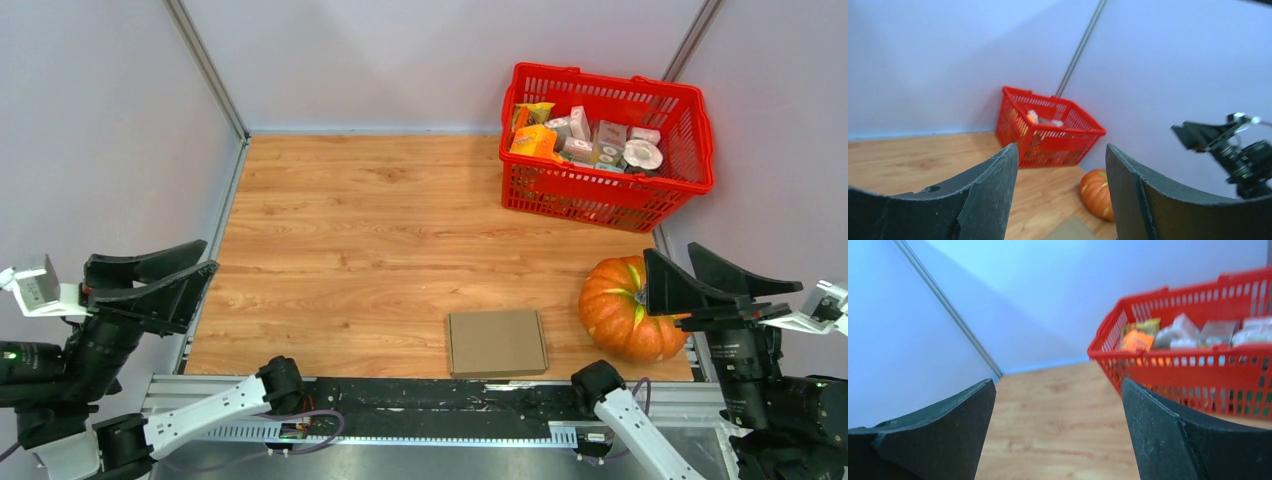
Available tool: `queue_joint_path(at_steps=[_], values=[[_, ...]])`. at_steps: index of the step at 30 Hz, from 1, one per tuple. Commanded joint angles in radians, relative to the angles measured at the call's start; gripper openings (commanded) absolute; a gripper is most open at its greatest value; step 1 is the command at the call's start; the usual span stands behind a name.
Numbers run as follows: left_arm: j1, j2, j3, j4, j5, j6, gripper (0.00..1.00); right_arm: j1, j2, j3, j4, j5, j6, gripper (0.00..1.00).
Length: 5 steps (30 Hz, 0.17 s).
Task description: Fold the paper box
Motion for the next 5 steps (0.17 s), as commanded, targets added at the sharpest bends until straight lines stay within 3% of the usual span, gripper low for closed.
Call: queue_joint_path(at_steps=[1,5], values=[[0.003,0.083,0.003,-0.147,-0.013,0.103,0.72,0.02,0.026,0.014,0.023,0.034,-0.11,1.0],[0.002,0.088,0.001,-0.144,-0.016,0.105,0.72,0.024,0.012,-0.001,0.037,0.037,-0.137,1.0]])
